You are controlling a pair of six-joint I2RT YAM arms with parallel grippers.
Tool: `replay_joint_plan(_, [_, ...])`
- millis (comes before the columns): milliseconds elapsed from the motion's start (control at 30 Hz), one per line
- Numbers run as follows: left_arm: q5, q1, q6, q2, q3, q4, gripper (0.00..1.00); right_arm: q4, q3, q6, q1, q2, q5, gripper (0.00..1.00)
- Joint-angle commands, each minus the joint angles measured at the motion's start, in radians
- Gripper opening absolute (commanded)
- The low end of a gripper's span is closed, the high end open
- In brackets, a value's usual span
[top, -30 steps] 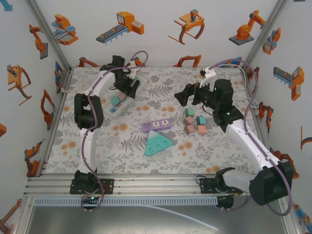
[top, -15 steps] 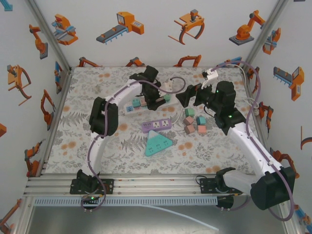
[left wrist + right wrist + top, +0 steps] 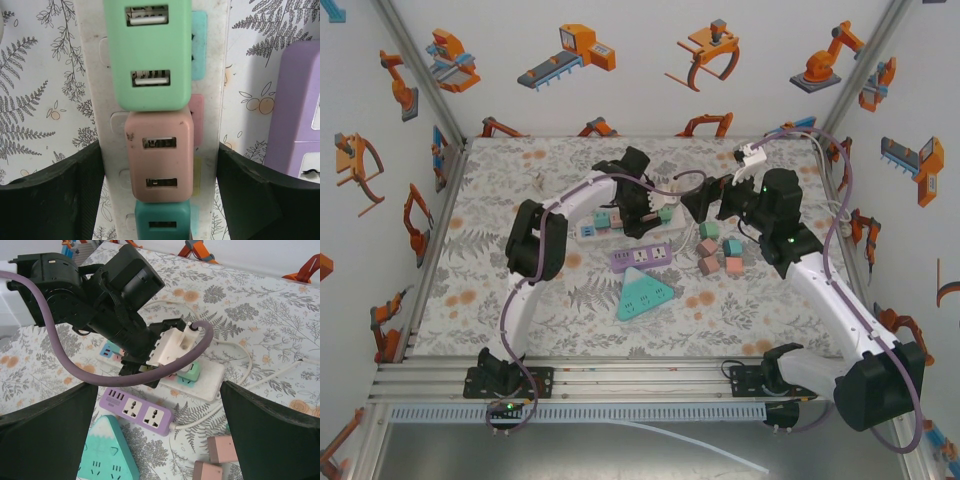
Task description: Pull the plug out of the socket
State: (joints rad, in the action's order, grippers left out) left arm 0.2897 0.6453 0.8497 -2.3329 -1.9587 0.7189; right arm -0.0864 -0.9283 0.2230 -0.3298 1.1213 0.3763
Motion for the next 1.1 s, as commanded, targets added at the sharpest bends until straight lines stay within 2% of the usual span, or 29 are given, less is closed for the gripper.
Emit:
replay_joint_plan(0, [0.009,0.004,0.019,0.048,0.035,-0.040,0.71,-0.050,0.005,-0.011,0.001,-0.013,-0.010,0.99])
replay_joint_plan(333, [0.039,0.002,-0.042,0.165,0.082,-0.121,0.98,-0.026,-0.006,-0.116,0.000,-0.029,-0.030,0.99])
replay_joint_plan(533, [0.049,0.002,-0.091,0.296,0.180,-0.227,1.00,-0.044,-0.023,-0.212,0.005,-0.031,0.018,1.00])
replay_joint_plan(633, [0.031,-0.009,-0.141,0.392,0.264,-0.301,1.00,-0.059,-0.049,-0.269,0.023,-0.001,0.089,0.99])
replay_joint_plan(733, [-0.017,-0.041,-0.274,0.487,0.335,-0.364,0.97,-0.088,-0.071,-0.329,0.045,0.047,0.184,0.98])
replay_joint_plan(867, [-0.021,-0.148,-0.579,0.612,0.432,-0.428,0.90,-0.117,-0.100,-0.444,0.070,0.129,0.322,0.95])
replay_joint_plan(933, [-0.042,-0.210,-0.750,0.683,0.499,-0.458,0.85,-0.042,-0.144,-0.570,0.069,0.183,0.387,0.92])
replay_joint_plan(1067, [-0.118,-0.301,-1.011,0.795,0.611,-0.442,0.82,0.182,-0.247,-0.836,0.068,0.293,0.468,0.89])
